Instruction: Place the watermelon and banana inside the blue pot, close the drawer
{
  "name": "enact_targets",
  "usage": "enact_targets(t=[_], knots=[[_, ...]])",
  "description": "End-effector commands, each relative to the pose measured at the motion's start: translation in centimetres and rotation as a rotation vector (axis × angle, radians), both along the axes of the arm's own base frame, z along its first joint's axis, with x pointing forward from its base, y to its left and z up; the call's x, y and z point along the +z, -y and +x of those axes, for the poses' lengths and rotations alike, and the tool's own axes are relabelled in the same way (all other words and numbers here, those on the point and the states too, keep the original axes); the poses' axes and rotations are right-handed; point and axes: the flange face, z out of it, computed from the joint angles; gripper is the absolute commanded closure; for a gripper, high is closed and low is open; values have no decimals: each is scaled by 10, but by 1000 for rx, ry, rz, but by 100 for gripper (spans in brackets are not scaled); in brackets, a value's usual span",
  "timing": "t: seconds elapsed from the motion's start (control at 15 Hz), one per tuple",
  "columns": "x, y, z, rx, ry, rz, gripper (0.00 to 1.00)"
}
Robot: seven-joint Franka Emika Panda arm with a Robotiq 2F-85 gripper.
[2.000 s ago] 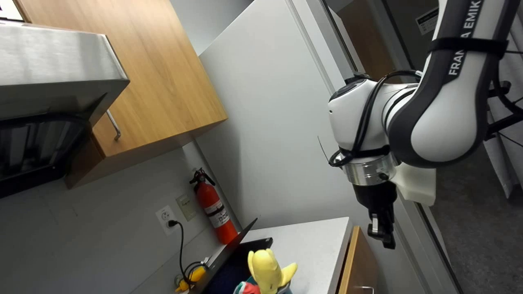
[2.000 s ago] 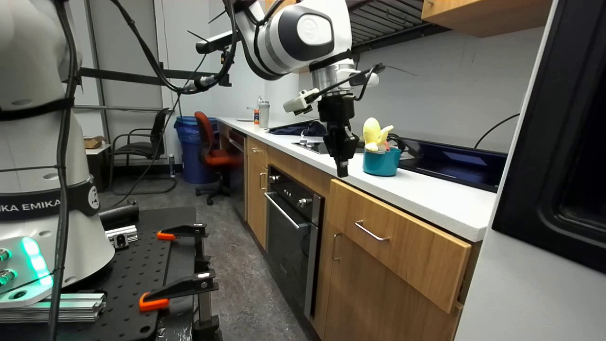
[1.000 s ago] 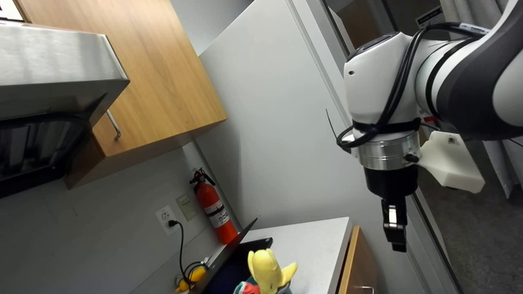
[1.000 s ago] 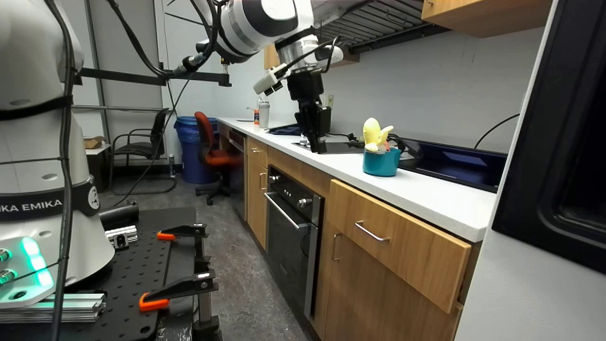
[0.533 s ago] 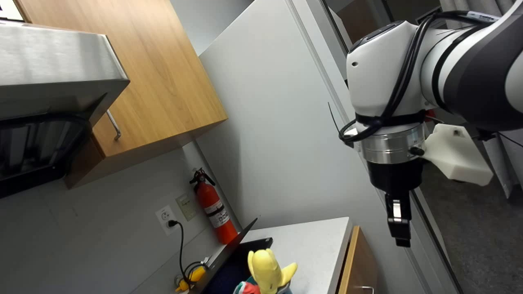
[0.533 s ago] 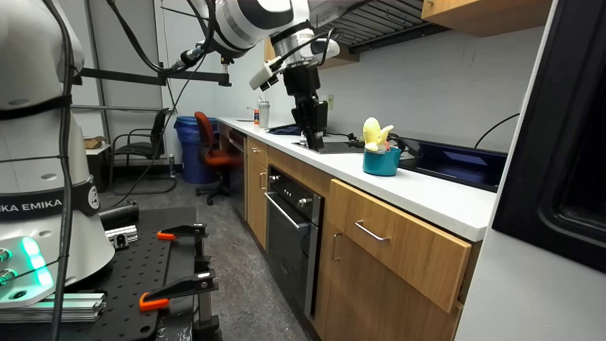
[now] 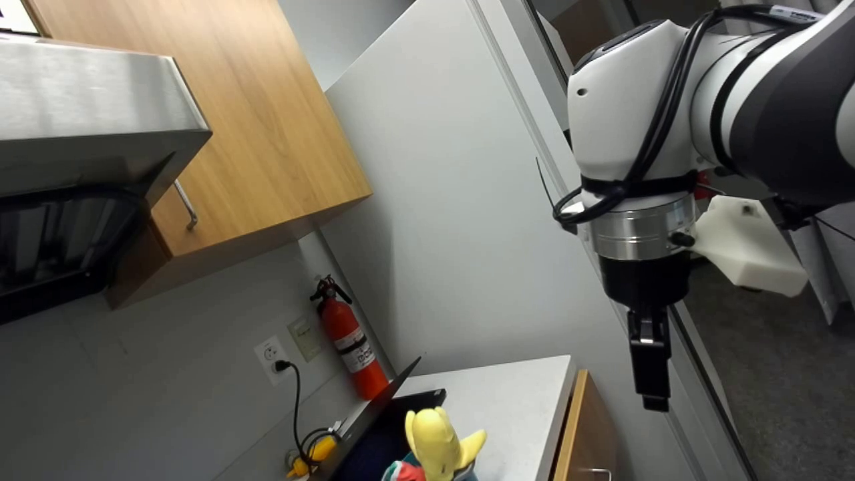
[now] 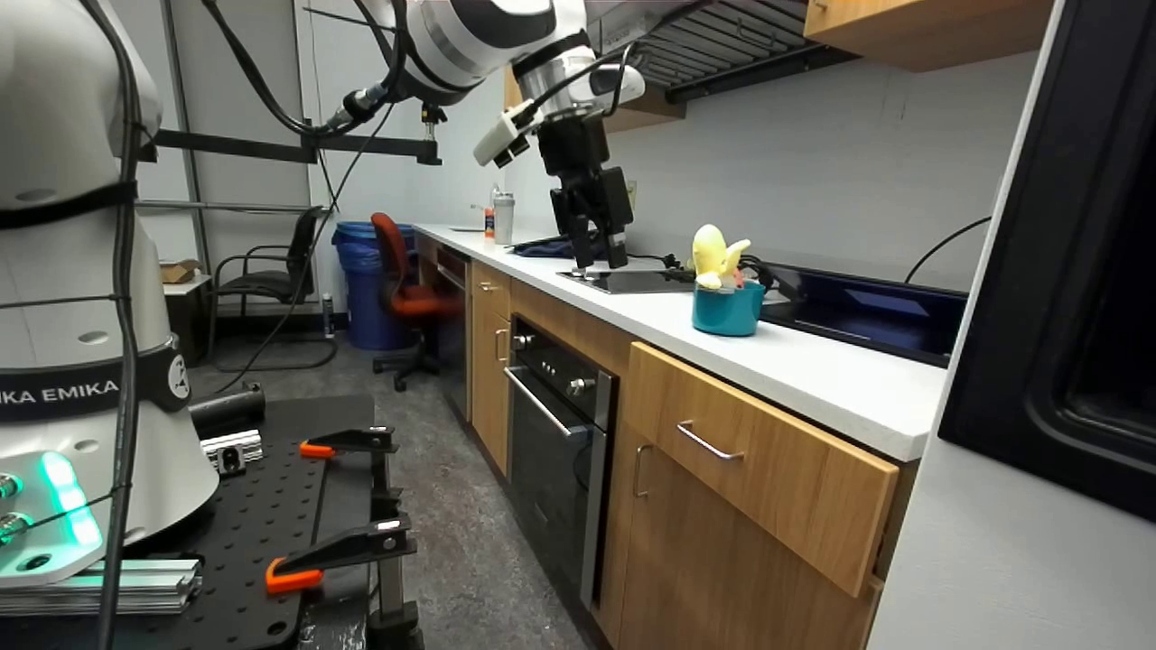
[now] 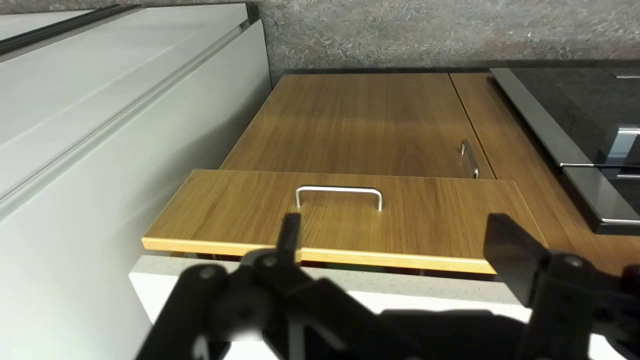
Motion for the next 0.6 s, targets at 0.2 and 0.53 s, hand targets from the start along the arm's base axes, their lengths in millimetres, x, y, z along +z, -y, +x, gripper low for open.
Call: enact_targets(t=[0.2,0.53], knots=[[9,-7,-17,14,26,-19,0],[4,-11,-12,28,12,-10,0]])
